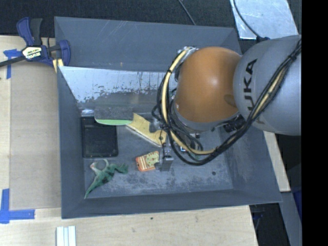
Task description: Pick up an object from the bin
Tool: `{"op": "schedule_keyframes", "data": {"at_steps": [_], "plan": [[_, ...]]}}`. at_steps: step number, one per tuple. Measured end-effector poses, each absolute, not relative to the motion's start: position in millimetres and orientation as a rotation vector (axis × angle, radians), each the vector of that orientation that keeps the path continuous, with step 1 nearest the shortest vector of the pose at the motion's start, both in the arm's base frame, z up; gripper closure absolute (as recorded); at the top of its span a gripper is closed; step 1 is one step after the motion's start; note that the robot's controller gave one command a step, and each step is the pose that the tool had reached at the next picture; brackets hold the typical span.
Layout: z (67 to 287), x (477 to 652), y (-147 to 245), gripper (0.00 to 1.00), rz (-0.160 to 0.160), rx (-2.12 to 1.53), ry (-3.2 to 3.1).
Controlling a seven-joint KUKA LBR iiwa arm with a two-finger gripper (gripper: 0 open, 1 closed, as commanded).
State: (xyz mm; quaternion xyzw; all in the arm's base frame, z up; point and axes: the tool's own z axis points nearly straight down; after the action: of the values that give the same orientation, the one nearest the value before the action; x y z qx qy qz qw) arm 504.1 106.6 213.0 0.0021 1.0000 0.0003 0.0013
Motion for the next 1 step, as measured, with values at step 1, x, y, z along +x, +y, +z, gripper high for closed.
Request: {"op": "schedule_keyframes", "data": {"at_steps": [1], "plan": [[213.0, 504.1, 106.6, 0.0, 0.001, 0.007, 3.139]]}}
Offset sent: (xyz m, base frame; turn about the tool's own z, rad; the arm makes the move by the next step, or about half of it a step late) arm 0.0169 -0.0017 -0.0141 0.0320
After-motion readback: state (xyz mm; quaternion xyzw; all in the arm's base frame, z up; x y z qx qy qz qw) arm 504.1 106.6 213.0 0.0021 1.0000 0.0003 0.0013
